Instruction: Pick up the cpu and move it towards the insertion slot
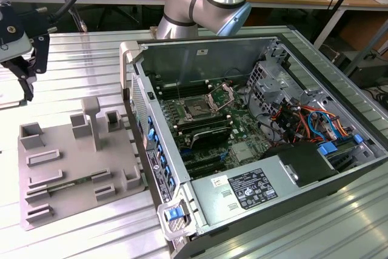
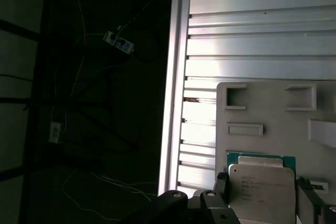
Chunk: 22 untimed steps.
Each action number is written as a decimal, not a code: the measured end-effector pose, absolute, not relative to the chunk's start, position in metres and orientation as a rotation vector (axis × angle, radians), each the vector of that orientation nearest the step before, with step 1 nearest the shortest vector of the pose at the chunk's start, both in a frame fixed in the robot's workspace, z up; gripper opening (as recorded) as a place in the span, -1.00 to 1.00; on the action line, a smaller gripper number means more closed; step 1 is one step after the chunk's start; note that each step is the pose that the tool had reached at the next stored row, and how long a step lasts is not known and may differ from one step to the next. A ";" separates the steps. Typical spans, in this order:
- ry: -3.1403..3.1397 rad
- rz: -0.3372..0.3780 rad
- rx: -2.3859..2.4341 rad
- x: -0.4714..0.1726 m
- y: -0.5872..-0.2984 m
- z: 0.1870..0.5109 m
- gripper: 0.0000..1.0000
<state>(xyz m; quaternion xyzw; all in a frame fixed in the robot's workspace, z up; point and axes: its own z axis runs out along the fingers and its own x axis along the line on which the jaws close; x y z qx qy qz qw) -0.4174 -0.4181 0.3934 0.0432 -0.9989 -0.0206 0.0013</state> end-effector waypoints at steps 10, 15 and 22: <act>-3.136 -0.065 0.135 -0.410 -0.418 0.393 0.09; -3.136 -0.065 0.135 -0.407 -0.418 0.393 0.09; -3.136 -0.065 0.135 -0.405 -0.418 0.393 0.09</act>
